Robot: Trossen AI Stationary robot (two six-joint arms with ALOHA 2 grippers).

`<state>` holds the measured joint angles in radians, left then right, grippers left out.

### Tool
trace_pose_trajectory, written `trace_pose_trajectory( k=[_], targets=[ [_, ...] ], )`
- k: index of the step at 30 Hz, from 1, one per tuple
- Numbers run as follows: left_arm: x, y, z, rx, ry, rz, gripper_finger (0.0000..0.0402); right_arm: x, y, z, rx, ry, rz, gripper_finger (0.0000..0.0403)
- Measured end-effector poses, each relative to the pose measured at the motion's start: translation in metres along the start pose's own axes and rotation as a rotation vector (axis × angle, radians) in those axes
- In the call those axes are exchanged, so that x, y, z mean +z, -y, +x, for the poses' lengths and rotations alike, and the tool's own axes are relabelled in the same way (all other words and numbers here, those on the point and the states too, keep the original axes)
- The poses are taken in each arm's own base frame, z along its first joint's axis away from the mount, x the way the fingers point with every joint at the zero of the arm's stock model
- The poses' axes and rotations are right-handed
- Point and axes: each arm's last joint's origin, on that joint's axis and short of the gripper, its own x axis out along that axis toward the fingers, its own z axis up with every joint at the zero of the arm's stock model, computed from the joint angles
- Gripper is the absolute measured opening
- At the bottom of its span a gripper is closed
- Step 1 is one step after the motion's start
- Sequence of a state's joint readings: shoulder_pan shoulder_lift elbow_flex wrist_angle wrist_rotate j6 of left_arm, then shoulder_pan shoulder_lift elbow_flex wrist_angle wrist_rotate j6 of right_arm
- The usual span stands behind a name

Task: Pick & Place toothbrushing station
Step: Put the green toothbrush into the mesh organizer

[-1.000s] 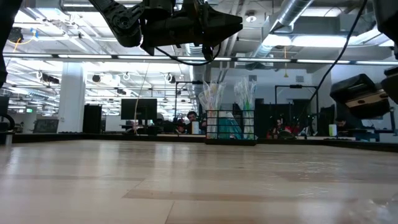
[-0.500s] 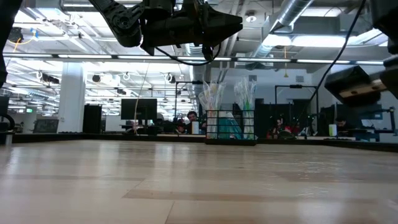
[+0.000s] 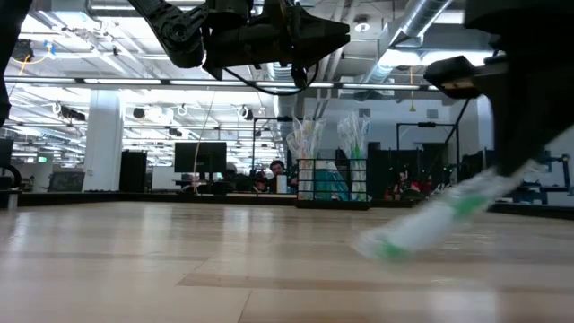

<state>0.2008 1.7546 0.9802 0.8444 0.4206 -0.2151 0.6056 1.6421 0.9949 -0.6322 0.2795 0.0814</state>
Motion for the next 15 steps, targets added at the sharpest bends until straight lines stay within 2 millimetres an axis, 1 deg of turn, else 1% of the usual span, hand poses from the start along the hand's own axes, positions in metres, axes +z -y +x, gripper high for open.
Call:
trace_pose_trajectory(
  k=[6,15],
  targets=[
    [0.0,0.002,0.001,-0.005,-0.001,-0.03,0.0077,0.009,0.018,-0.013,-0.142,-0.046,-0.038,0.0],
    [-0.001,0.004,0.002,-0.012,-0.003,-0.186,0.0077,0.028,0.036,-0.033,-0.324,-0.03,-0.169,0.0]
  ],
)
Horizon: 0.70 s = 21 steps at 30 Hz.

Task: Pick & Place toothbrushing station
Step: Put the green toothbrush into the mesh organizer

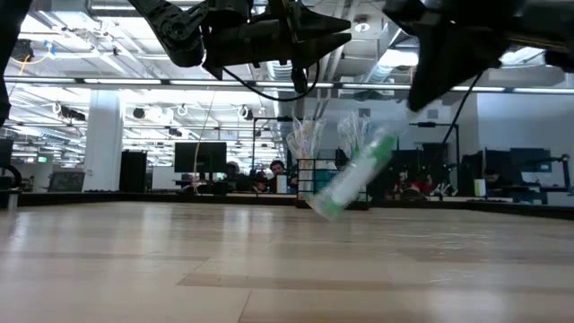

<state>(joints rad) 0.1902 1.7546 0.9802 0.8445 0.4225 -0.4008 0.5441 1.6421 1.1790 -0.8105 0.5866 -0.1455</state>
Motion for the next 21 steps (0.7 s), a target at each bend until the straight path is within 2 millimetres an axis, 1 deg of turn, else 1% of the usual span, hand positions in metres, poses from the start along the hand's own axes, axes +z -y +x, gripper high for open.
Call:
trace_pose_trajectory(
  k=[5,11,21],
  targets=[
    [-0.001,0.0,0.0,0.003,-0.007,-0.012,0.0077,0.004,0.01,-0.003,-0.092,-0.007,-0.048,0.0],
    [-0.007,-0.003,0.0,0.023,-0.071,-0.088,0.0077,0.008,0.023,-0.014,-0.177,-0.036,-0.078,0.0],
    [-0.012,-0.001,-0.001,-0.067,-0.152,-0.195,0.0077,0.018,0.042,-0.028,-0.304,-0.037,-0.132,0.0]
  ],
)
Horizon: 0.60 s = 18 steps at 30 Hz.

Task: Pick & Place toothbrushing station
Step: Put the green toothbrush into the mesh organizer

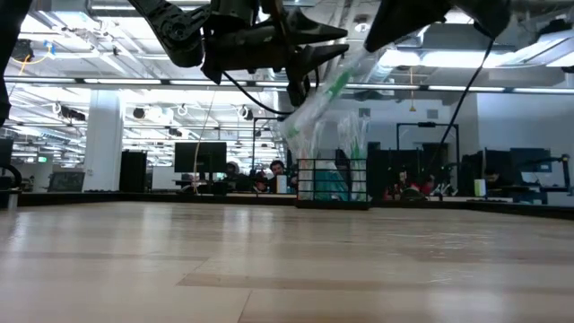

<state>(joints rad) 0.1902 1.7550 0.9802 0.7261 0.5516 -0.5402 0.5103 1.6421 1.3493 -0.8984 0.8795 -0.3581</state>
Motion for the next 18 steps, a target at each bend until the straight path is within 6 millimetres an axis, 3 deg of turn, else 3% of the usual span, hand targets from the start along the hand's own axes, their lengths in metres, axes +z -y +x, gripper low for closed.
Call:
trace_pose_trajectory(
  k=[18],
  targets=[
    [-0.003,0.002,0.0,-0.09,-0.071,-0.052,0.0077,0.001,0.026,-0.008,-0.075,-0.035,-0.017,0.0]
  ],
)
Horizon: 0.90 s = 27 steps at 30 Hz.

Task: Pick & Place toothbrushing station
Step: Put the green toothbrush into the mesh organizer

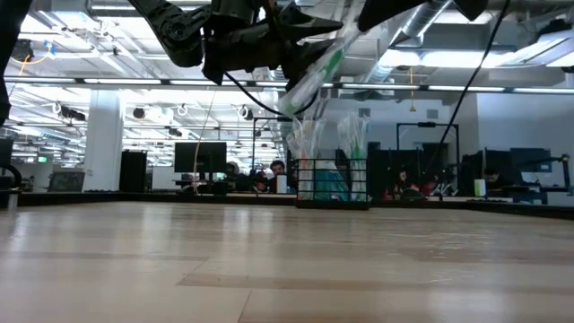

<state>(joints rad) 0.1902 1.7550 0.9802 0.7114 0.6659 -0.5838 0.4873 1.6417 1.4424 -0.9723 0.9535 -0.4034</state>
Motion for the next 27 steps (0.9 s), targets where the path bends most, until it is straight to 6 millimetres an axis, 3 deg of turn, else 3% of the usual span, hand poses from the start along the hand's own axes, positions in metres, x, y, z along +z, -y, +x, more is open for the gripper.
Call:
trace_pose_trajectory(
  k=[27],
  targets=[
    [-0.008,0.001,0.003,0.015,-0.052,0.035,0.0077,-0.006,0.017,0.007,-0.022,-0.058,0.028,0.0]
  ],
)
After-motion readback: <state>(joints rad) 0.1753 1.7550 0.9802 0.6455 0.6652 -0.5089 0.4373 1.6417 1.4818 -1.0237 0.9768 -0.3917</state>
